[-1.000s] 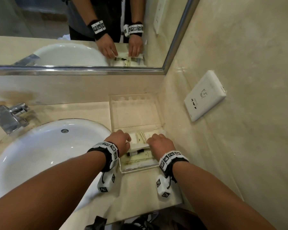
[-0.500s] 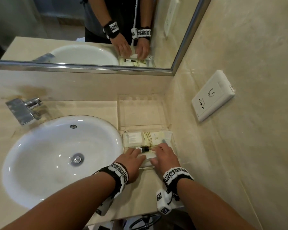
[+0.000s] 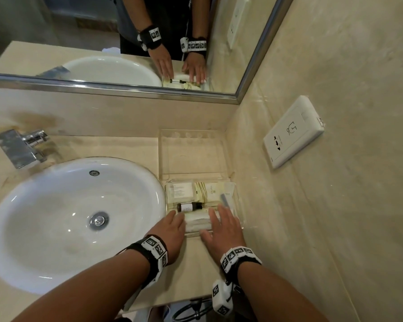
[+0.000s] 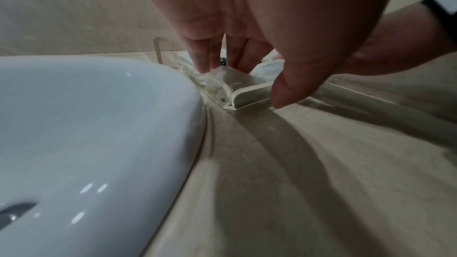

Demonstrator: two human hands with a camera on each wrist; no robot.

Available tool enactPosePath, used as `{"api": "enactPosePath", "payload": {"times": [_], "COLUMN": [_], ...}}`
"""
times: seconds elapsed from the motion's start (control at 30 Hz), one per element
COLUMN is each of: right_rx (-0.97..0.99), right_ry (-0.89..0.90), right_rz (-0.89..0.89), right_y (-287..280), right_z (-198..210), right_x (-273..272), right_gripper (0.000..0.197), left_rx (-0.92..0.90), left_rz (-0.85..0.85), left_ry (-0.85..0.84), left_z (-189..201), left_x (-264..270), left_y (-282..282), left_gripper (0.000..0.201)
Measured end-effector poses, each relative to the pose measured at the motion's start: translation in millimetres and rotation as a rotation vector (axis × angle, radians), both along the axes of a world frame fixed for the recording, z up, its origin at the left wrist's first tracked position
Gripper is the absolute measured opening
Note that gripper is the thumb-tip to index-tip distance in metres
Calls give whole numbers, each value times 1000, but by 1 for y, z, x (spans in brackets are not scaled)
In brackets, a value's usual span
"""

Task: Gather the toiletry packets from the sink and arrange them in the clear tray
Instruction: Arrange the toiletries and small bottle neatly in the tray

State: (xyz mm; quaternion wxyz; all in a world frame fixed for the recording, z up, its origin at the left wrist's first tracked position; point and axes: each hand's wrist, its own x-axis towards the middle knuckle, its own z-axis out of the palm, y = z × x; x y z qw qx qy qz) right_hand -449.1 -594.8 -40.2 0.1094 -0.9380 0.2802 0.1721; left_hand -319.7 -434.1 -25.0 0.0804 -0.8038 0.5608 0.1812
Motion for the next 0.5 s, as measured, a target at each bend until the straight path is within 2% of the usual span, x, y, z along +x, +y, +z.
{"api": "enactPosePath", "payload": {"times": [0.1, 0.37, 0.5], "right_rx": [8, 0, -6], "right_ry": [17, 44, 34], "right_rz": [-6, 9, 2], "right_y": [-3, -4, -4], "right_z": [1, -1, 1], "right_x": [3, 5, 5], "right_gripper": [78, 80, 80], "left_rx": [9, 109, 65], "left_rz": [14, 40, 64], "left_ry": [63, 62, 110], "left_z": [1, -6, -3], "left_x": [-4, -8, -6], "left_y": [2, 4, 4], "left_gripper": [75, 81, 79]}}
